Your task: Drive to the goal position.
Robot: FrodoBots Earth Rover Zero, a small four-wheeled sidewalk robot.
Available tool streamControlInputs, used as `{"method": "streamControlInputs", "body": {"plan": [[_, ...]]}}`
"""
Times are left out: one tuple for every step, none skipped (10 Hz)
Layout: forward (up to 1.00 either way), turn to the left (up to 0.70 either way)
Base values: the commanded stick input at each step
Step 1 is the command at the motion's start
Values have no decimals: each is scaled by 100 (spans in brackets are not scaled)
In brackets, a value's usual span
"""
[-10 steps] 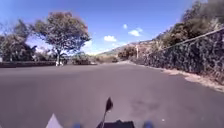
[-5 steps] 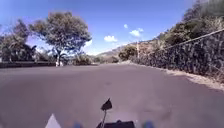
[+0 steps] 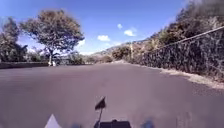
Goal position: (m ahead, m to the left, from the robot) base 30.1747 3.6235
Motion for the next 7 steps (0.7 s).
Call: {"method": "streamControlInputs", "body": {"plan": [[50,0],[50,0],[50,0],[50,0],[50,0],[50,0],[50,0]]}}
